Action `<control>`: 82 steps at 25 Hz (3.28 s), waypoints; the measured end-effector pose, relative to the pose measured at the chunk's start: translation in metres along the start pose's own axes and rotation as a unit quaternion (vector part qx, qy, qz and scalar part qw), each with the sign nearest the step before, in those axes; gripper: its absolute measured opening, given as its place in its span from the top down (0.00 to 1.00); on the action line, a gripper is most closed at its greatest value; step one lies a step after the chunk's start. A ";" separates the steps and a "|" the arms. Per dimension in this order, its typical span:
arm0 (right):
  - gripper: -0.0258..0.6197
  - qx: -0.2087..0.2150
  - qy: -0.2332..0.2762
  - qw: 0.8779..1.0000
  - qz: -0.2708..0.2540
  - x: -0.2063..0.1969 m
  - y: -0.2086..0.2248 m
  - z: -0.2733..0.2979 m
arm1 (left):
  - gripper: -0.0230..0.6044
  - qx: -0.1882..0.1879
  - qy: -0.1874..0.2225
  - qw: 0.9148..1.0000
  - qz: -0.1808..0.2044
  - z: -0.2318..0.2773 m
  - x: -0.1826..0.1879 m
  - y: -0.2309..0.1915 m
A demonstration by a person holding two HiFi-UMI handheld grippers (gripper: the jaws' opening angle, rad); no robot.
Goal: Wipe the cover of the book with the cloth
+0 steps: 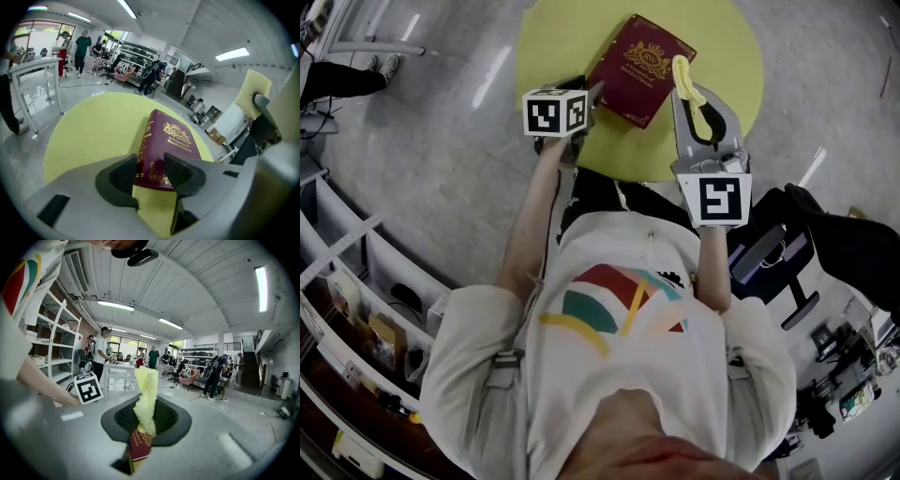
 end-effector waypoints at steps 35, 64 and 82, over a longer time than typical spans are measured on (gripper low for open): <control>0.91 0.077 -0.305 0.894 -0.319 -0.125 0.050 0.156 | 0.67 -0.028 -0.011 0.999 -0.030 0.005 -0.003 -0.006; 0.91 0.084 -0.325 0.862 -0.381 -0.134 0.020 0.157 | 0.67 -0.021 -0.016 1.000 -0.013 0.005 -0.003 -0.002; 0.92 0.094 -0.358 0.870 -0.326 -0.141 -0.016 0.123 | 0.67 -0.026 -0.020 0.999 -0.004 0.011 -0.005 -0.003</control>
Point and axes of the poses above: the fingertips, and each gripper's own axes: z forward along the fingers, y to its right, x out of its top, the point moved 6 cm from there along -z, backward along the fingers, and after that the axes turned 15 degrees about -x, right-handed, at the moved point
